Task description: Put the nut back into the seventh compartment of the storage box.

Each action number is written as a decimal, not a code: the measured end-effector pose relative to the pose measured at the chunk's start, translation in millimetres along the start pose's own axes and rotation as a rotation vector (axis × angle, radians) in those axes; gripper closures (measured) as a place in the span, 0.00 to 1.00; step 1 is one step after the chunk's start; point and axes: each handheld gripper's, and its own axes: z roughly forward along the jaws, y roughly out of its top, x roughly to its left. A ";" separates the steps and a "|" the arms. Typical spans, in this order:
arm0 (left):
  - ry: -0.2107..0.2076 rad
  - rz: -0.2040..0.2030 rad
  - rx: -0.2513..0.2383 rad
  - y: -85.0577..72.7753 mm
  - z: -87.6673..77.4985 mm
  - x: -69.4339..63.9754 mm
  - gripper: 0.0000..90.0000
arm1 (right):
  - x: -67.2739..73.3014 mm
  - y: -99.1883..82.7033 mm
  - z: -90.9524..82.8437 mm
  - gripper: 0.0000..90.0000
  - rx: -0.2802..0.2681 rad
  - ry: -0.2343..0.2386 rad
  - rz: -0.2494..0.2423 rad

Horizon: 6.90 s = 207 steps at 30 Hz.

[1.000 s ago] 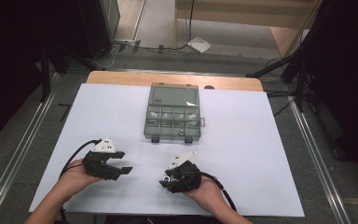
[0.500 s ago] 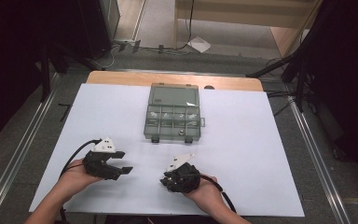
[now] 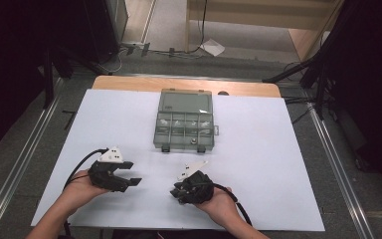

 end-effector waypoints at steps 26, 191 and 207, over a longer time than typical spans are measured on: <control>-0.005 0.003 -0.002 -0.2 1.3 0.5 0.38 | -19.2 6.9 -11.7 0.79 -0.052 -0.003 0.083; -0.001 0.003 -0.010 -2.4 -0.9 0.8 0.38 | -127.4 52.1 -23.5 0.40 -0.137 -0.174 0.142; 0.002 -0.002 -0.011 -2.2 -0.9 1.3 0.38 | -105.6 47.8 -37.4 0.38 -0.181 -0.118 0.079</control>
